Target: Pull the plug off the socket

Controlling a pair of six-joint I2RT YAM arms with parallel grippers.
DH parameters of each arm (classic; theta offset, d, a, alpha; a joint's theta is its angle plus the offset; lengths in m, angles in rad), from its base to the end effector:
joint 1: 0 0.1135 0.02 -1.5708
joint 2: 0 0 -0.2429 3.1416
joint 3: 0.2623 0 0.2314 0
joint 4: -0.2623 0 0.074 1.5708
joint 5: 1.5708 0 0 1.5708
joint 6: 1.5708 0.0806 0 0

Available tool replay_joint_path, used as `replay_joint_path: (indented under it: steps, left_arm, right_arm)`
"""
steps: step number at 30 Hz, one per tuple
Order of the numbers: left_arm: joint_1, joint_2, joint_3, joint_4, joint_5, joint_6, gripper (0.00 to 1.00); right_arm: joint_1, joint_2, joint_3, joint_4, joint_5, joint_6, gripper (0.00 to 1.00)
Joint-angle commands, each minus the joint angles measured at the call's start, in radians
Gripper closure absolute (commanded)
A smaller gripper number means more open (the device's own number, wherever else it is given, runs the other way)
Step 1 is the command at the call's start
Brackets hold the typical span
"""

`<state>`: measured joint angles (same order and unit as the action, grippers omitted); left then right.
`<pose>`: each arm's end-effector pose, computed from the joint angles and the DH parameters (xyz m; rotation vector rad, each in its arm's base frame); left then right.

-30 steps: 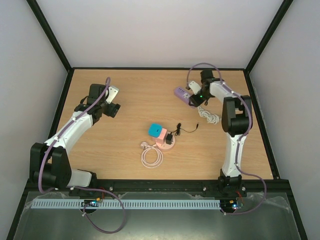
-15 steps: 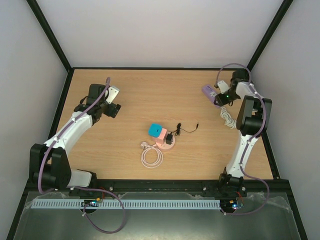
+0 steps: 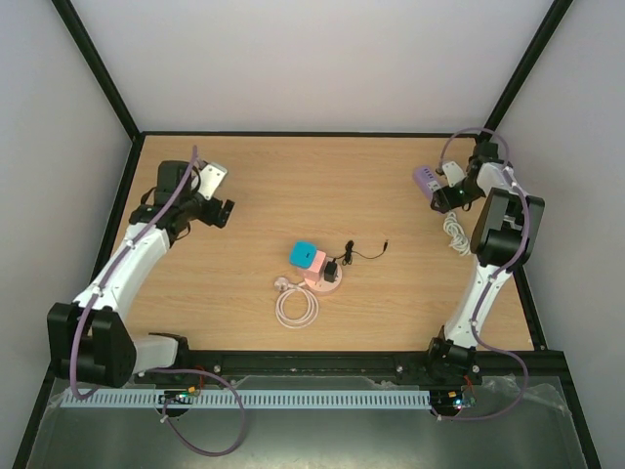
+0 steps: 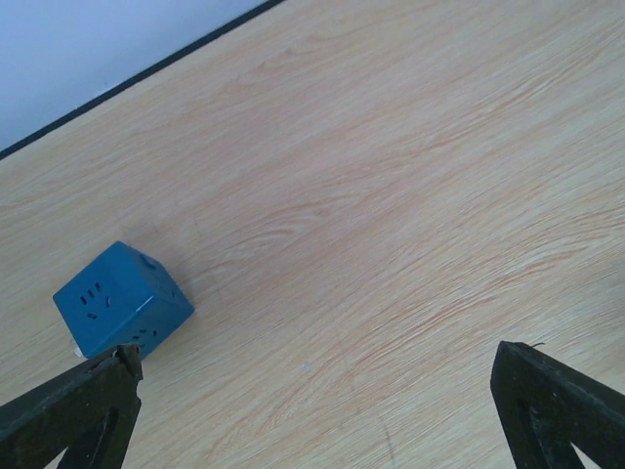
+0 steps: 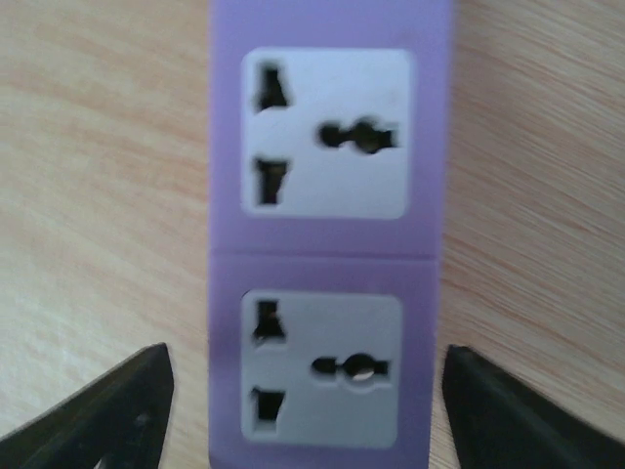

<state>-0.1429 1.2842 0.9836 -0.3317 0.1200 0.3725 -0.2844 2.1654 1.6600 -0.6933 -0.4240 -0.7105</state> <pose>0.3023 -0.0532 0.2466 0.6246 2.1072 -0.0035 0.4261 -0.0900 0.1216 -0.6541 2.5244 0.2588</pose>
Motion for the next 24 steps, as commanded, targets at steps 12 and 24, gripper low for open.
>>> replay_joint_path:
  steps: [12,24]
  left_arm:
    - [-0.002,-0.021,0.121,-0.197,0.407,-0.135,0.0]
    - [-0.136,-0.005,0.048,-0.216,0.555,-0.325,0.0]
  right_arm:
    - [0.082,-0.282,-0.013,-0.124,-0.198,-0.072,0.13]
    - [0.377,-0.696,-0.48,0.118,-0.459,0.055,0.02]
